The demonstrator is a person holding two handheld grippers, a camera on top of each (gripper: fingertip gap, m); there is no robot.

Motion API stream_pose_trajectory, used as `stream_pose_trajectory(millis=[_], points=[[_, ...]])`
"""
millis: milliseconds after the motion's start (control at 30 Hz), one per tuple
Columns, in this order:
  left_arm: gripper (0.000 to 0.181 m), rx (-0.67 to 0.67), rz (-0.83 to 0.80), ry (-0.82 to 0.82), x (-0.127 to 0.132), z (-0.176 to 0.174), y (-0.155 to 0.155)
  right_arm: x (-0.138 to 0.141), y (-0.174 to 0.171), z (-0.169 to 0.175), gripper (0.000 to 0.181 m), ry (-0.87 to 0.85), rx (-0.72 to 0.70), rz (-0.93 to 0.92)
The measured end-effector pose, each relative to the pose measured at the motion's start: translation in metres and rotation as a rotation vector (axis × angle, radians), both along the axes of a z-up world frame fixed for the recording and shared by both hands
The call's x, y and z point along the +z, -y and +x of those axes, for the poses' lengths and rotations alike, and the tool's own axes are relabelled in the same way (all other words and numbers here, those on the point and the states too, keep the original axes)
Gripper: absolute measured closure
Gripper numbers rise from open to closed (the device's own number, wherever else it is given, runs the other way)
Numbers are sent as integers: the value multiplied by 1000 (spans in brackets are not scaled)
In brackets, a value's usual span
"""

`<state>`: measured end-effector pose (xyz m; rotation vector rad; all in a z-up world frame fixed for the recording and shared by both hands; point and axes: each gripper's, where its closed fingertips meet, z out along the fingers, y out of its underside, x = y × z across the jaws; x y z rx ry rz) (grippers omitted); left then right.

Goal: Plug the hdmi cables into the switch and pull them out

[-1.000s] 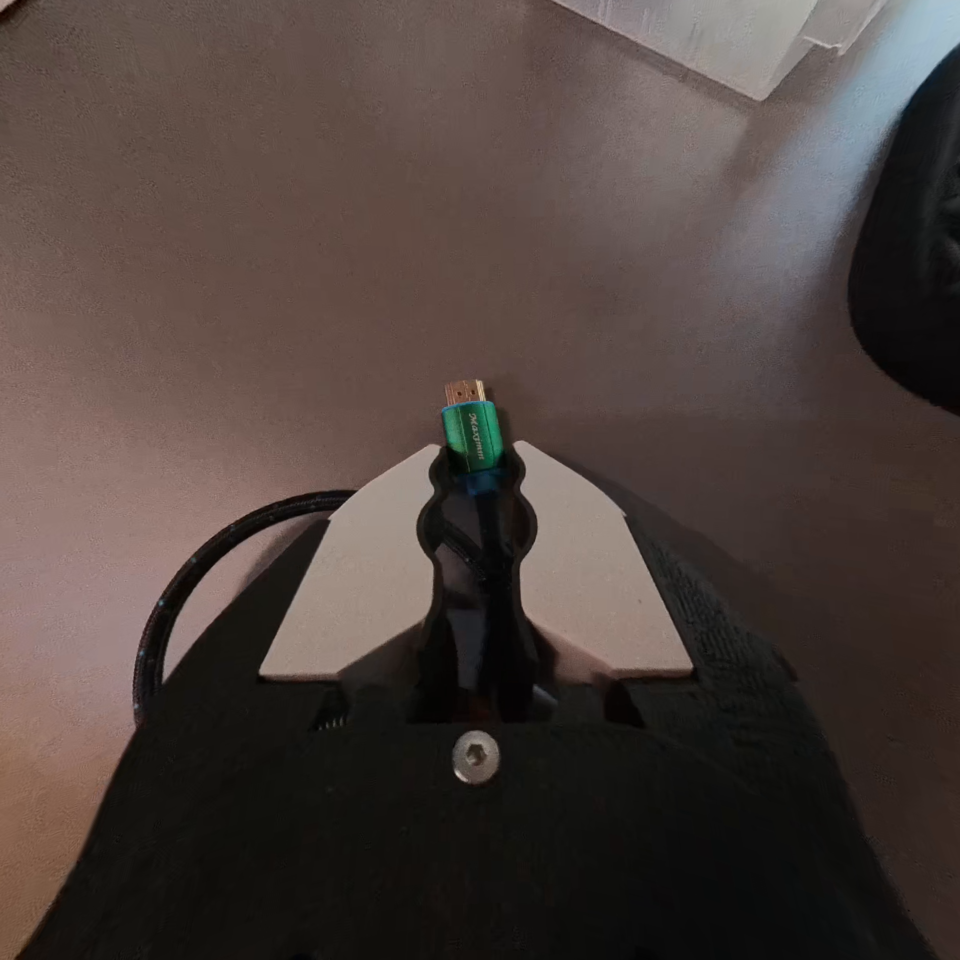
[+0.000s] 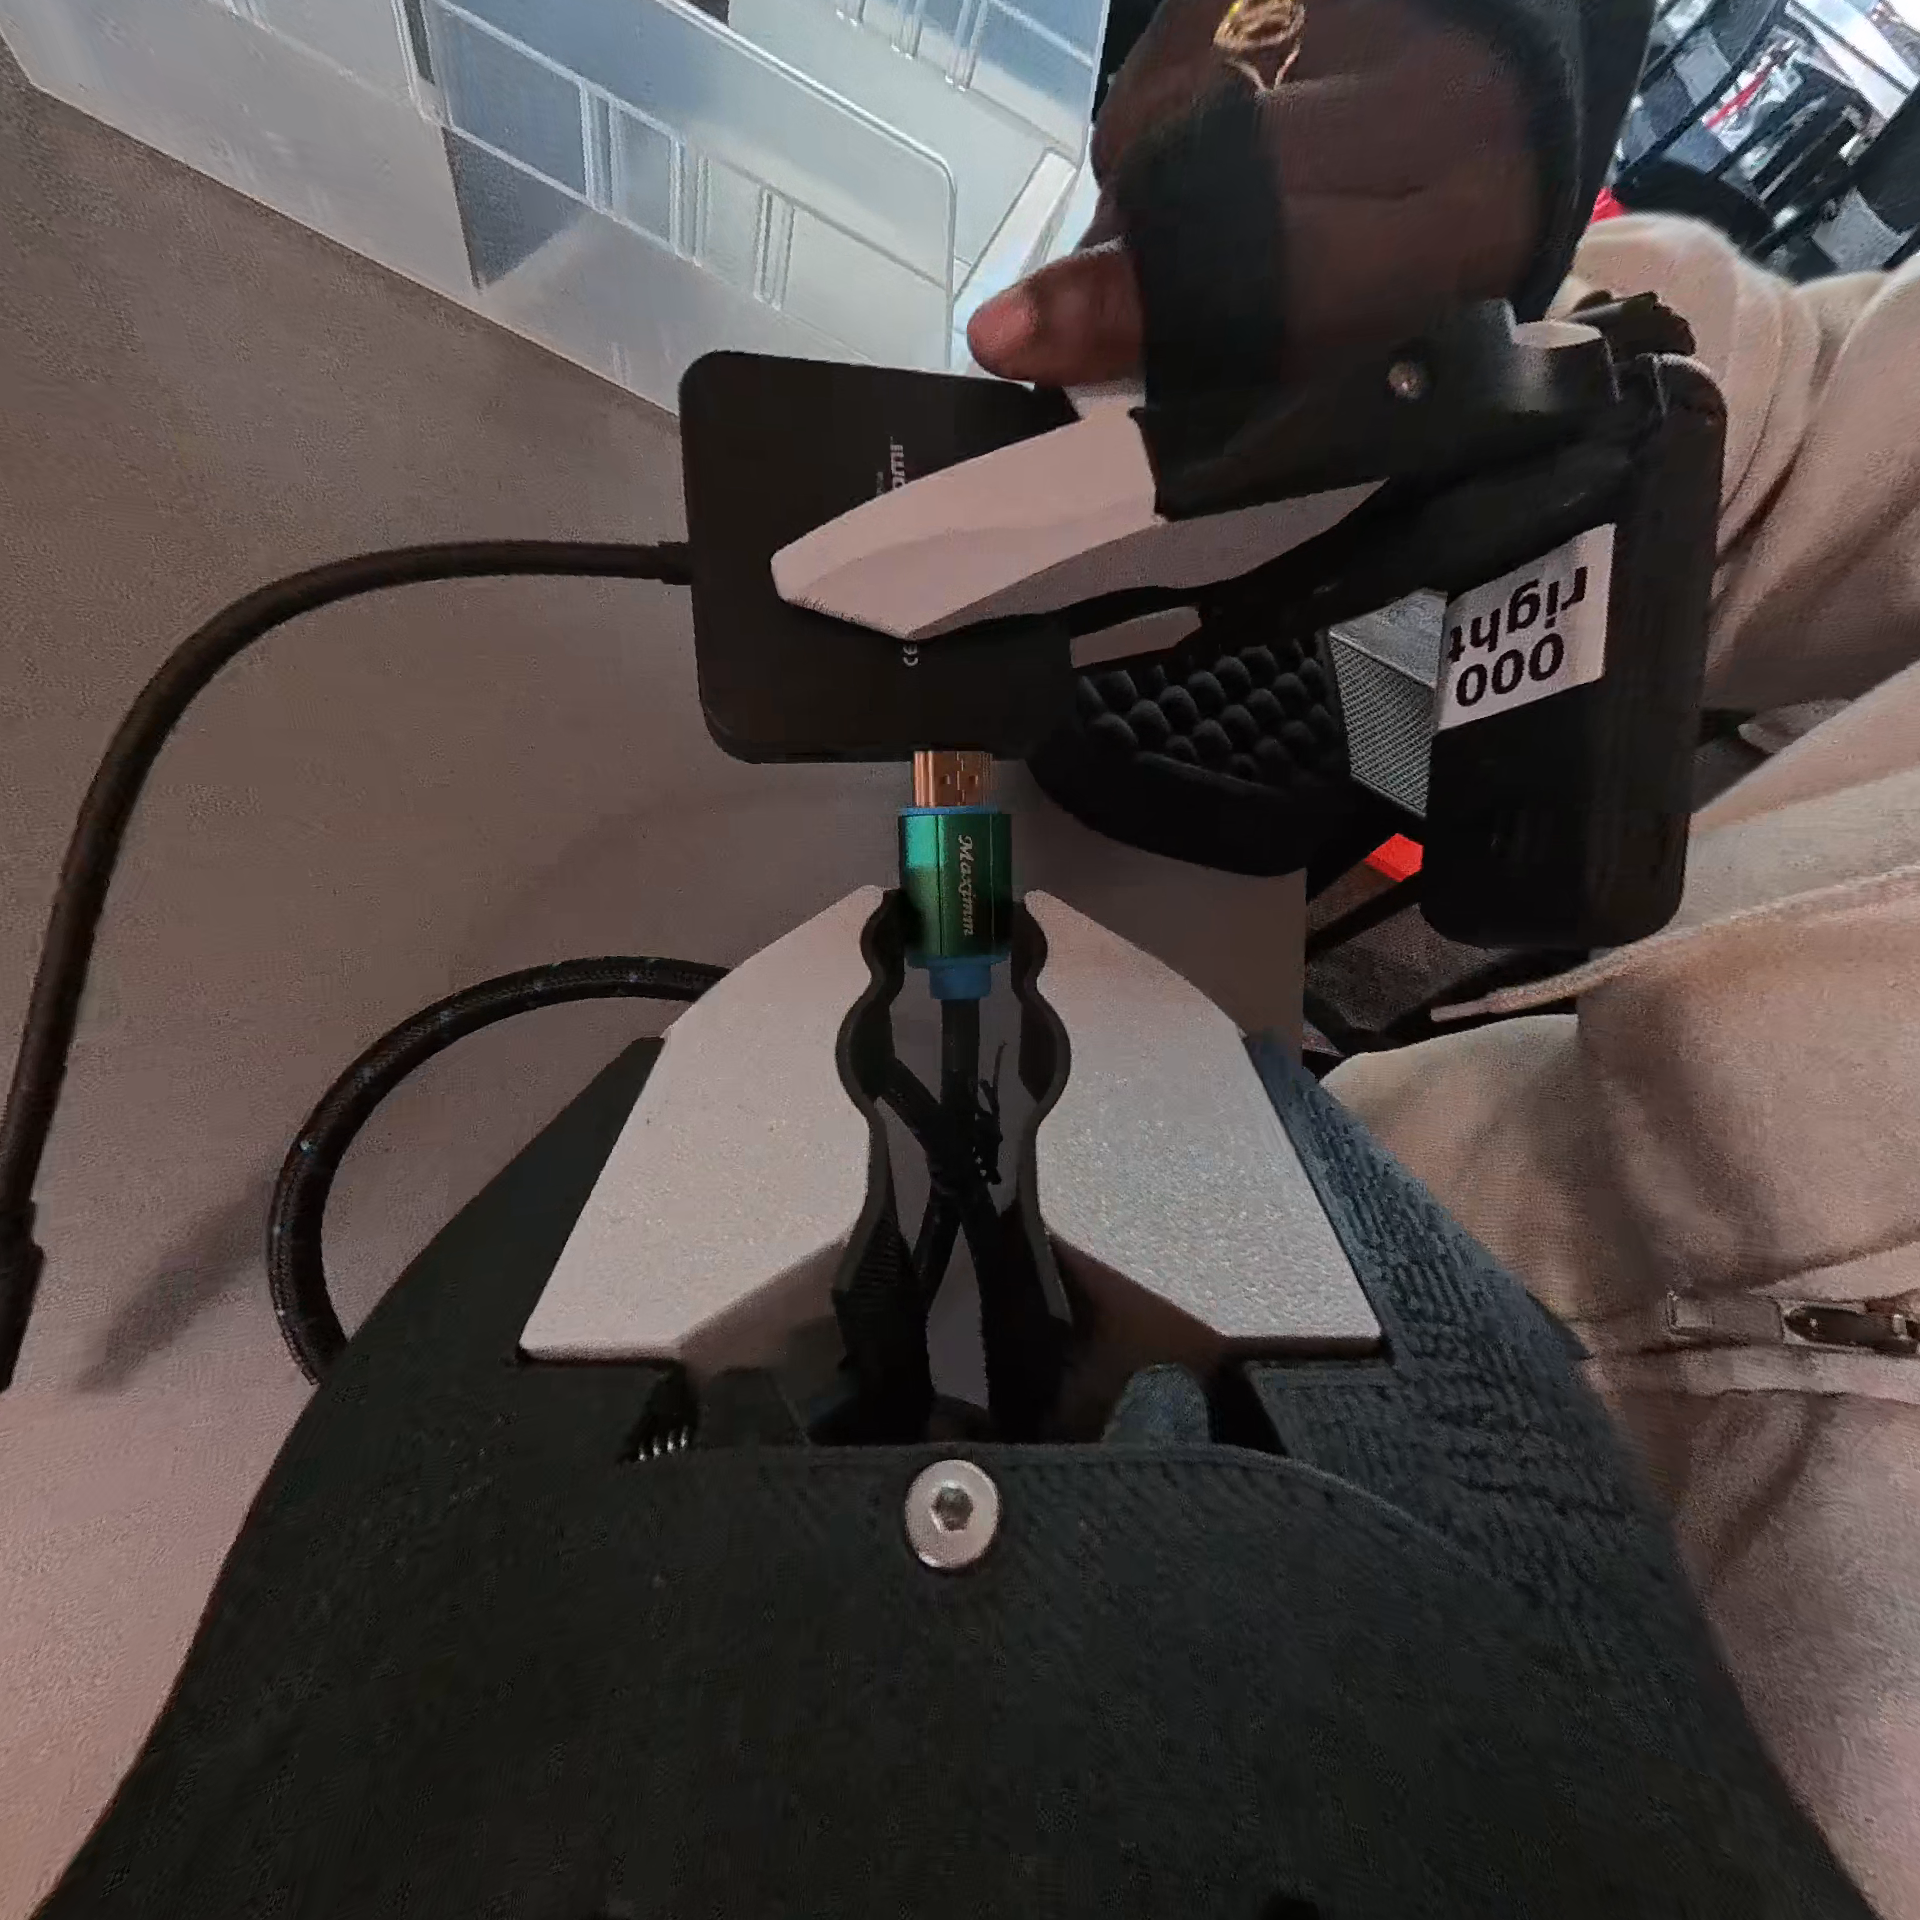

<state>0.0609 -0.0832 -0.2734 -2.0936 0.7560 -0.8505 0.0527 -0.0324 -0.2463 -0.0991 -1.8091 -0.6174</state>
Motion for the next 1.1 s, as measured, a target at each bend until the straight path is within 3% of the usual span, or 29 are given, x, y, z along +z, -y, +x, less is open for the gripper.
stream_pose_trajectory(millis=[333,633,833,1100], points=[[163,16,-47,56,-3,7,-3,-6,-2,-2,168,33,-41,56],[163,249,-99,230,-4,9,-25,-23,-27,-8,168,53,-260,49],[160,275,-85,307,3,12,-33,-22,-29,-19,168,8,-232,-1],[161,296,65,147,3,3,-34,-9,-30,-22,161,-150,-196,7]])
